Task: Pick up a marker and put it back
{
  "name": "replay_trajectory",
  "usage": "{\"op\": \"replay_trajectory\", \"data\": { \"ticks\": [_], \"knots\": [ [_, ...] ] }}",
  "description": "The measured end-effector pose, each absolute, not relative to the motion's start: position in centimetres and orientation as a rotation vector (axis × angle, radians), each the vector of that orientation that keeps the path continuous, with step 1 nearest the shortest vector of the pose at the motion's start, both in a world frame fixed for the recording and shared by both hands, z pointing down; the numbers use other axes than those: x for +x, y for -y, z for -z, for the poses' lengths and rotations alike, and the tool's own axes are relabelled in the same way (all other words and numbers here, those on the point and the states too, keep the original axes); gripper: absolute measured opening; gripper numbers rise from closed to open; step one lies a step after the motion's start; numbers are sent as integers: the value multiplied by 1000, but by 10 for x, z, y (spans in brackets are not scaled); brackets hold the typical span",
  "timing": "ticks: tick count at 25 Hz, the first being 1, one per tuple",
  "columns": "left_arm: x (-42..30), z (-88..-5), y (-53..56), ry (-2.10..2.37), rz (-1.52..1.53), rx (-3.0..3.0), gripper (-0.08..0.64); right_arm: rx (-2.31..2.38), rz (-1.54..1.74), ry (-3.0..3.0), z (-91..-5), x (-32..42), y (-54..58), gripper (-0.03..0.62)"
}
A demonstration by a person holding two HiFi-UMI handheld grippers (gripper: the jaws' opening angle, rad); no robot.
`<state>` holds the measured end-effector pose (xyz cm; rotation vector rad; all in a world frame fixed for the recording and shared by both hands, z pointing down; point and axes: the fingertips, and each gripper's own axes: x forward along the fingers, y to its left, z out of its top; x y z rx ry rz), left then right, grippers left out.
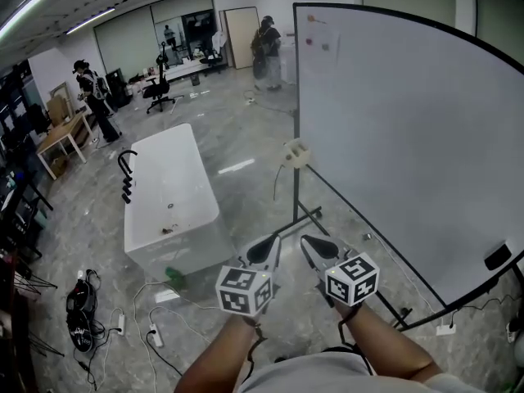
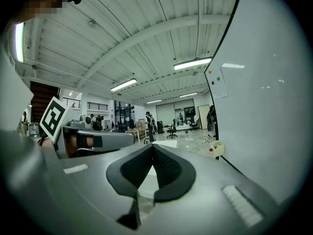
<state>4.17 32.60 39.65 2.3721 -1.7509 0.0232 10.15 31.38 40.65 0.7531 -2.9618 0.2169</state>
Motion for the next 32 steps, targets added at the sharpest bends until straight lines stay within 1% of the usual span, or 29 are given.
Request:
{"op": "replay_trajectory", "data": {
  "ticks": [9,17,24,32],
  "knots": [
    [-2,-427,-250,1727,-62,2334,2,757,-300,2955,-433,67,-222,3],
    [-39,-444,-119,1764,-85,2283,2,693,-358,2943,-461,33,-79,3],
    [-44,-450,5,1758,-58,2247,2,635,-326,2905,-467,26,38,3],
    [-53,-453,96,1706,-59,2275,2,688,-297,2874,-465,16,130,3]
  ]
}}
